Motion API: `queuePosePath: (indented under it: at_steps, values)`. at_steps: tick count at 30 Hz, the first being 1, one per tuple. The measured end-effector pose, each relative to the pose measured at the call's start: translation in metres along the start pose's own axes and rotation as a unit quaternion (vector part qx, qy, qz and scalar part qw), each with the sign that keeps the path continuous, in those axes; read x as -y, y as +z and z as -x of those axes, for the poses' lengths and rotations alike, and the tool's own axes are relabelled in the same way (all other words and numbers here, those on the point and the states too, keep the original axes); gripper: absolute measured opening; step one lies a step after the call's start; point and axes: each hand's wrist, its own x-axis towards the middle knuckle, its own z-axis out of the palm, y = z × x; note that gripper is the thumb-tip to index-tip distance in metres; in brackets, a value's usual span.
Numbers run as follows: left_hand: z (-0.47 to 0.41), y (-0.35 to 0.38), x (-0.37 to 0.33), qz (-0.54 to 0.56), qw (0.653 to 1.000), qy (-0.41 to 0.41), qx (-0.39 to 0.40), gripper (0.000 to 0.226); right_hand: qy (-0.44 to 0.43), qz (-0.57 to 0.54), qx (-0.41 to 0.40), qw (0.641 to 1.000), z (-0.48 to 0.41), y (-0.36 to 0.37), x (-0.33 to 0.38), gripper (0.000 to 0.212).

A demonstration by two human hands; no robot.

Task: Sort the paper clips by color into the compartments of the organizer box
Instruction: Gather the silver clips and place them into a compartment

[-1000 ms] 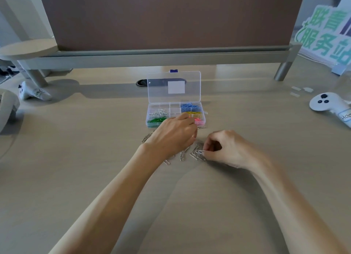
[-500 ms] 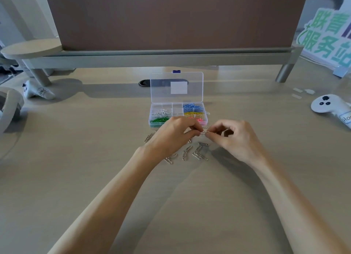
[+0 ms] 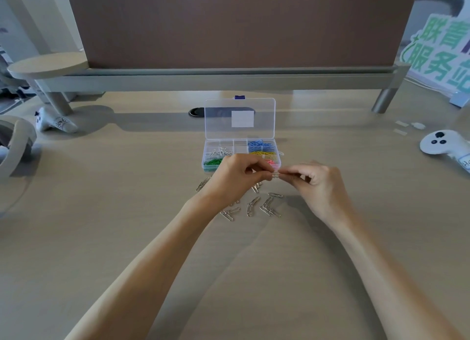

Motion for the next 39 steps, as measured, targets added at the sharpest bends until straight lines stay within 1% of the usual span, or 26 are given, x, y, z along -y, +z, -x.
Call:
queuePosePath:
  at_steps: [2,6,11,14,17,18,20,22,25,27,29,32,36,39]
  values:
    - [0.0,-0.001,0.0,0.004,1.0,-0.003,0.001,0.008,-0.021,0.017,-0.001,1.0,0.001,0.002,-0.001,0.018]
    - [0.002,-0.003,-0.001,0.005,1.0,0.011,0.005,0.007,0.022,0.003,-0.003,1.0,0.001,0.002,-0.001,0.017]
    - [0.004,-0.004,0.002,-0.018,1.0,0.02,0.012,0.006,0.025,0.004,-0.008,1.0,0.001,0.007,-0.001,0.013]
    - [0.007,-0.006,0.004,-0.031,0.999,0.029,0.019,0.007,0.02,0.015,0.001,1.0,0.002,0.011,-0.001,0.01]
    - [0.008,-0.007,0.006,-0.047,0.998,0.042,0.023,0.006,0.045,-0.009,0.03,0.998,0.002,0.013,-0.002,0.002]
    - [0.009,-0.007,0.007,-0.052,0.997,0.045,0.024,0.007,0.048,-0.013,0.035,0.998,0.002,0.014,-0.002,0.003]
    - [0.009,-0.007,0.009,-0.056,0.998,0.038,0.019,0.009,0.05,-0.01,0.031,0.998,0.002,0.015,0.0,0.001]
    - [0.005,-0.012,0.013,-0.056,0.998,0.022,-0.01,0.009,0.046,-0.019,0.005,0.999,0.002,0.015,0.003,0.011]
    - [-0.008,-0.033,0.024,-0.059,0.993,-0.017,-0.1,0.006,0.034,-0.019,-0.027,0.999,0.004,0.015,0.004,0.016]
    - [-0.018,-0.05,0.036,-0.077,0.984,-0.054,-0.153,0.006,0.033,0.01,-0.019,0.999,0.006,0.017,-0.001,0.017]
    - [-0.025,-0.062,0.052,-0.101,0.973,-0.09,-0.186,0.007,0.048,0.024,-0.004,0.999,0.008,0.019,-0.006,0.018]
    - [-0.031,-0.066,0.069,-0.133,0.968,-0.116,-0.18,0.008,0.047,0.036,-0.006,0.998,0.008,0.02,-0.007,0.017]
    - [-0.032,-0.063,0.075,-0.158,0.967,-0.115,-0.164,0.01,0.04,0.056,-0.005,0.998,0.007,0.021,-0.009,0.017]
    - [-0.024,-0.063,0.074,-0.181,0.964,-0.094,-0.17,0.012,0.051,0.063,0.033,0.996,0.005,0.02,-0.011,0.011]
